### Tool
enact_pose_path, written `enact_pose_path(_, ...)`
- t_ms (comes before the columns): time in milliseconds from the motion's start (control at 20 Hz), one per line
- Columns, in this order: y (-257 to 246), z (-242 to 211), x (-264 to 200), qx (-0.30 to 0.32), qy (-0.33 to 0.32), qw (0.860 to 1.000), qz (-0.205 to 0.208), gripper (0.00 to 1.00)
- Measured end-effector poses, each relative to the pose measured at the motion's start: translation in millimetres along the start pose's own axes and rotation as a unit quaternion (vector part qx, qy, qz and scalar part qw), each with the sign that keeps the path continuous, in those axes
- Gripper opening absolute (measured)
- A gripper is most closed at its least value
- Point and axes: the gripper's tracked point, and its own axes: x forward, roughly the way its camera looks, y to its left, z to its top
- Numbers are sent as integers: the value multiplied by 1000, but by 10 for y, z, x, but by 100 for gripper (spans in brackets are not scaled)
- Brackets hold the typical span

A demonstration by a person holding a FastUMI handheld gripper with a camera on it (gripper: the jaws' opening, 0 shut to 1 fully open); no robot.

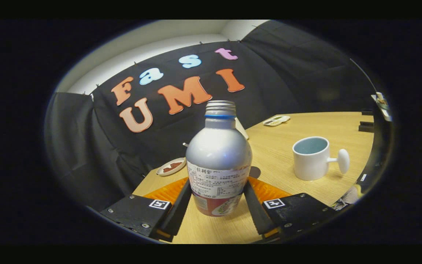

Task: Take the bottle from table, then pour the juice into the cup, finally place the bottle on the coaster

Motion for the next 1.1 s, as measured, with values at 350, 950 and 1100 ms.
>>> enact_pose_path(350, -112, 27, 160, 115, 11, 993, -11, 78)
enact_pose_path(950, -182, 170, 386, 308, 13, 951, -3, 77)
enact_pose_path(1100, -235, 225, 429, 353, 5, 936, -4, 77)
